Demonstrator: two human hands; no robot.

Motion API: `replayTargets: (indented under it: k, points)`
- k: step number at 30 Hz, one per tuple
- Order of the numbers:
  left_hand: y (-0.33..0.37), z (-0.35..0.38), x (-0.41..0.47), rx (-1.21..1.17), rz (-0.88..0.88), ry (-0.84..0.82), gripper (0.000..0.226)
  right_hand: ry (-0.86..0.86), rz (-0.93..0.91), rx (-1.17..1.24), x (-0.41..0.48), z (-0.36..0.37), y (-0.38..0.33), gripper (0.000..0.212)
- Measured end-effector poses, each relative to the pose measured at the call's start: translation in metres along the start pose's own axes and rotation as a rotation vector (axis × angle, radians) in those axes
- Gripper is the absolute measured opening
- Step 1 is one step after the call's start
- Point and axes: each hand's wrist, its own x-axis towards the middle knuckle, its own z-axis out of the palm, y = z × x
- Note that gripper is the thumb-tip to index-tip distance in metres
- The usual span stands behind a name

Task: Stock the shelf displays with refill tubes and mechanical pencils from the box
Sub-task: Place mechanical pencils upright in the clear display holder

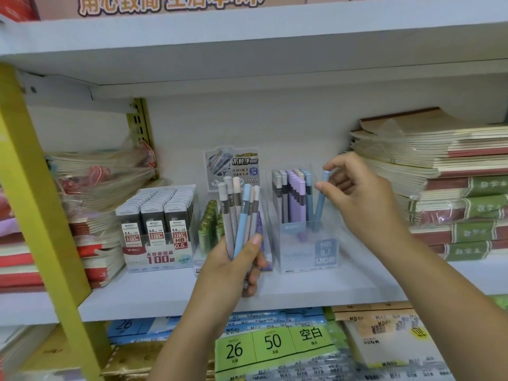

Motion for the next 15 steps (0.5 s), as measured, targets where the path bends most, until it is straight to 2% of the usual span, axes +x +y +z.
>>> replayTargets:
  k: [6,8,10,12,13,15]
  points:
    - [0.001,-0.002,0.000,-0.016,-0.037,-0.023,0.037,-0.175,0.027,-0.182,0.000,0.004,0.008,0.028]
    - [0.006,-0.003,0.001,0.004,-0.061,-0.056,0.042,-0.168,0.065,-0.165,0.000,0.002,0.004,0.029]
    - [0.011,-0.005,0.001,-0.006,-0.077,-0.097,0.043,-0.087,0.054,-0.139,-0.001,-0.002,-0.005,0.027]
    - [0.014,-0.006,-0.001,-0.041,-0.067,-0.129,0.040,-0.018,0.030,-0.042,-0.002,-0.007,-0.020,0.017]
    - [0.014,-0.006,-0.003,-0.052,-0.056,-0.142,0.037,-0.038,0.043,0.055,-0.004,-0.008,-0.029,0.012]
    - [0.013,-0.003,-0.005,-0.095,-0.035,-0.170,0.032,-0.191,0.120,0.282,-0.007,-0.007,-0.045,0.011]
